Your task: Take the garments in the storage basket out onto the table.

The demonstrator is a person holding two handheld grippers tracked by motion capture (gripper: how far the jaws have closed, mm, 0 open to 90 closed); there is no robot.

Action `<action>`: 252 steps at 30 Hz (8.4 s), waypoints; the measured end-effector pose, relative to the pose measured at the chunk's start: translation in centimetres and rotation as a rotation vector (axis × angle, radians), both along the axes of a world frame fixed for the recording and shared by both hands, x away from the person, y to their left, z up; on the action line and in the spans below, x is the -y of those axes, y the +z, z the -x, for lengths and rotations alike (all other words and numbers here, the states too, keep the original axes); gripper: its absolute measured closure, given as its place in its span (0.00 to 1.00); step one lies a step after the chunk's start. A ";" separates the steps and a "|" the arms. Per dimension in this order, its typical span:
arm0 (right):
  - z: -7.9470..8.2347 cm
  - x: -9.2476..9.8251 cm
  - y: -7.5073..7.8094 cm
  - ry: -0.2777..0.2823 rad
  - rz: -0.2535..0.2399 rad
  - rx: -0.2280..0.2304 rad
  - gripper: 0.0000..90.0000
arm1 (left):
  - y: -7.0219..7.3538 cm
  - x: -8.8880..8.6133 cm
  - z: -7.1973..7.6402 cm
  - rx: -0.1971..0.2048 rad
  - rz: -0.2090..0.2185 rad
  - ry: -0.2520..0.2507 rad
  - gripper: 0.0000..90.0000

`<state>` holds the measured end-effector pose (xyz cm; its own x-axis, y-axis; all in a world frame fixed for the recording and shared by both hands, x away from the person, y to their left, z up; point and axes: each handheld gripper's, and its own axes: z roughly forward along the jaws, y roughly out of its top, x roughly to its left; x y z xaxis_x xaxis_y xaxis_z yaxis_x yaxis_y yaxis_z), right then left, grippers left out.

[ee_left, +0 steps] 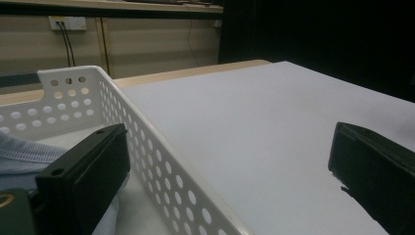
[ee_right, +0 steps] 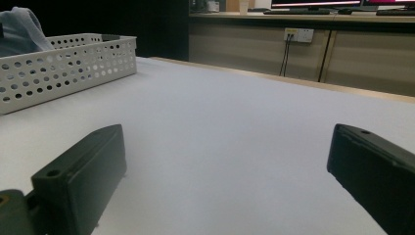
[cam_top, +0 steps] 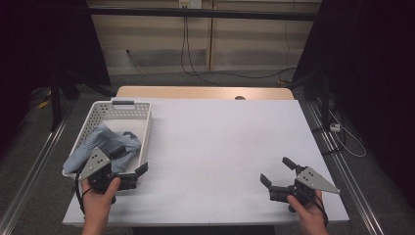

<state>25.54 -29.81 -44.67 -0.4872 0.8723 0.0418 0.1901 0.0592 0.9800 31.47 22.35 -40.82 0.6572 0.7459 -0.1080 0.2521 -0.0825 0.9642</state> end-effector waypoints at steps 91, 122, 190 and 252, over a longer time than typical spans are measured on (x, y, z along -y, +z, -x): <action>0.0 -0.1 0.0 0.039 0.002 -0.006 0.01 | 7.0 -2.5 -7.1 -0.134 -0.190 0.018 0.03; 0.0 -0.1 0.0 0.051 0.001 -0.005 0.01 | 8.2 -4.1 -8.8 -0.175 -0.260 0.045 0.03; 0.0 -0.2 0.0 0.067 0.004 -0.009 0.02 | 0.2 -5.6 -13.9 -0.499 -0.479 0.006 0.08; 0.3 -0.1 0.1 0.076 -0.008 -0.007 0.02 | -2.7 -5.7 -13.8 -0.574 -0.498 0.154 0.56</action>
<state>25.27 -29.74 -44.61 -0.5520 0.8322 0.0526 0.1923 0.0656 0.9791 45.29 28.03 -43.53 0.4848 0.8742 -0.0282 0.7448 -0.3957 0.5374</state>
